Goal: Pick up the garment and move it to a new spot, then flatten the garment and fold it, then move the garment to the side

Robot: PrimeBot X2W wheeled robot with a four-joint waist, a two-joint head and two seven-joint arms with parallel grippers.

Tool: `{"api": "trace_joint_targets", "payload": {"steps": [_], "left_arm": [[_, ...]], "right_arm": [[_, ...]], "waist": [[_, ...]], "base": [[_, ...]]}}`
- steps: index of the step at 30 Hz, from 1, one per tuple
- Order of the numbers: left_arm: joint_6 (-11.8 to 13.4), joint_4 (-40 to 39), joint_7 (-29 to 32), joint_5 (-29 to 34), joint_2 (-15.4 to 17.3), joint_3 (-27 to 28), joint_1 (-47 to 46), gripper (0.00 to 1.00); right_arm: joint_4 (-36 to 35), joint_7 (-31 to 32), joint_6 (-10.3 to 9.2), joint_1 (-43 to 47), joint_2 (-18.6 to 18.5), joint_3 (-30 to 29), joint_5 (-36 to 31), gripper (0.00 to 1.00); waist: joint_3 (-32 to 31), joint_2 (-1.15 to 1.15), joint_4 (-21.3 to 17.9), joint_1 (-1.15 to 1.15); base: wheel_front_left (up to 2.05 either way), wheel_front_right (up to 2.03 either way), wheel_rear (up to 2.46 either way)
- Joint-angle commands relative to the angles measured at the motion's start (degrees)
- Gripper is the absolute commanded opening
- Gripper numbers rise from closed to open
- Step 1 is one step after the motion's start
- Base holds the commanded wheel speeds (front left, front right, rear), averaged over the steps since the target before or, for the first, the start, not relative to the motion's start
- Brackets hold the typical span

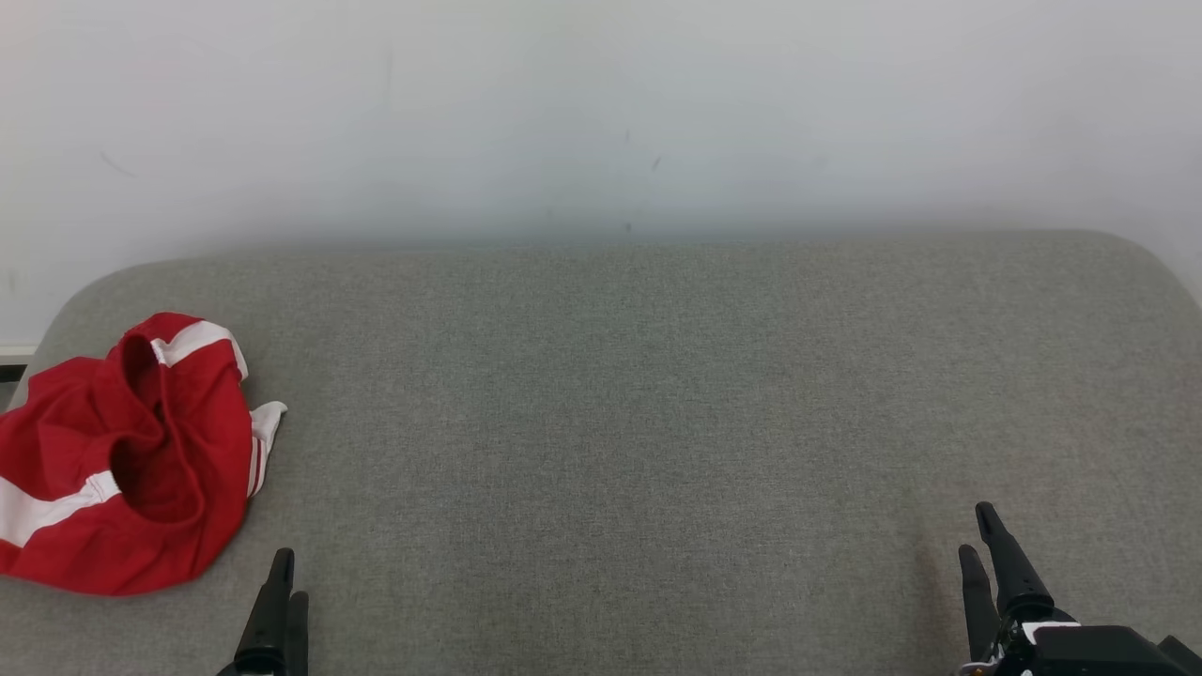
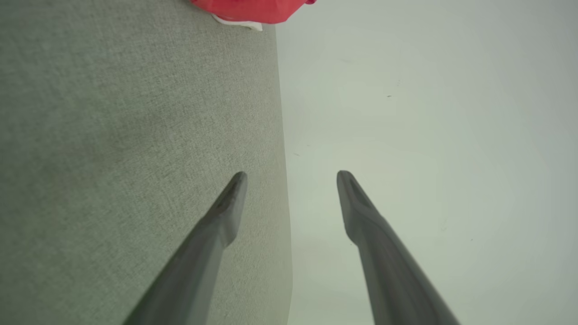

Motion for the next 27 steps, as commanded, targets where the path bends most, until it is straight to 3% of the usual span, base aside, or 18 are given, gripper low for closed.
{"api": "trace_joint_targets", "payload": {"steps": [1,13,27], "left_arm": [[-0.1,-1.3,-0.7,1.1,0.2,-0.2,-0.1,1.0],[0.5,-1.7,-3.9,10.6,0.3,-0.4,0.8,1.0],[2.2,-4.0,-7.1,26.9,0.4,-2.2,2.1,1.0]], "right_arm": [[-1.2,-0.7,0.1,-0.4,-0.2,0.5,-1.2,1.0],[-2.6,-3.9,0.13,0.9,-0.2,1.8,-6.8,1.0],[-2.5,-7.0,0.16,1.7,-0.2,2.3,-21.5,1.0]], "waist": [[-0.1,-0.01,0.0,0.0],[-0.7,-0.01,0.2,0.0],[-1.2,-0.01,0.4,0.0]], "base": [[0.0,0.0,0.0],[0.0,0.0,0.0],[0.0,0.0,0.0]]}}
